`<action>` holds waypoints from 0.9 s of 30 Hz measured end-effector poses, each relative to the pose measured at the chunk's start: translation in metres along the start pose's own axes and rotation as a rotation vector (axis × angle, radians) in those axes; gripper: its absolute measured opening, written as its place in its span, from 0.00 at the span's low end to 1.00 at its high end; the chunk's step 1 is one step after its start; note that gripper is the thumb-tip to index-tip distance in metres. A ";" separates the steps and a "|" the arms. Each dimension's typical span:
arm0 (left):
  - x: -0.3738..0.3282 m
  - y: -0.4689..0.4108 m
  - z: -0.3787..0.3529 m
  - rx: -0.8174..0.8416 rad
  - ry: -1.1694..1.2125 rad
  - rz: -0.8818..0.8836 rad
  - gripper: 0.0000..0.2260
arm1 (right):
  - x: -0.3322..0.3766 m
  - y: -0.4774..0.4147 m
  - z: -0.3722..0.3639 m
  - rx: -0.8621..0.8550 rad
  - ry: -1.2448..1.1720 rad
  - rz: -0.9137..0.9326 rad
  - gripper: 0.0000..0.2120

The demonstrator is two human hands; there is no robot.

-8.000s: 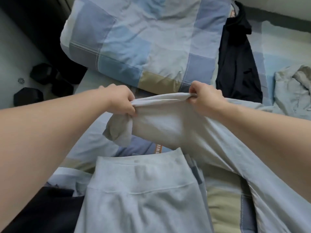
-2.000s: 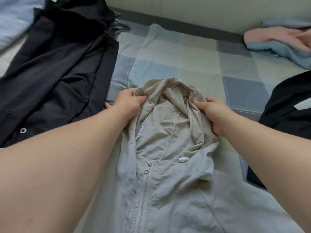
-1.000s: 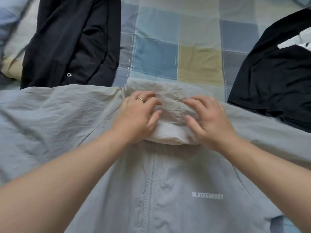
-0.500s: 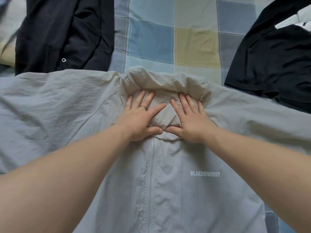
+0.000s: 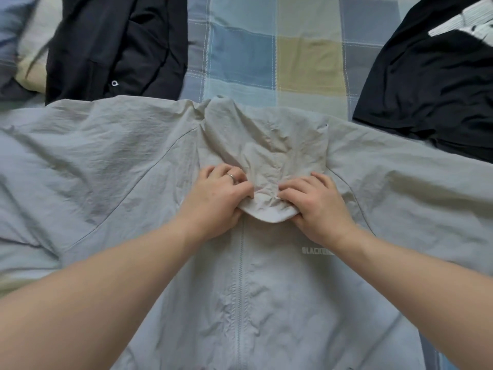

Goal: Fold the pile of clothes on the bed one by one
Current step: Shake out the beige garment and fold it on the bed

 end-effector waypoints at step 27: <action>0.056 -0.080 -0.038 -0.041 -0.097 0.281 0.31 | -0.074 -0.057 -0.049 0.213 0.183 -0.307 0.41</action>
Point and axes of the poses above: each hand's wrist, its own y-axis away from the middle knuckle, its own z-axis out of the back of the hand, x = y × z, the point moved 4 cm from there along -y, towards the middle knuckle, and after that the axes turned 7 degrees about x, right-handed, at the moved point
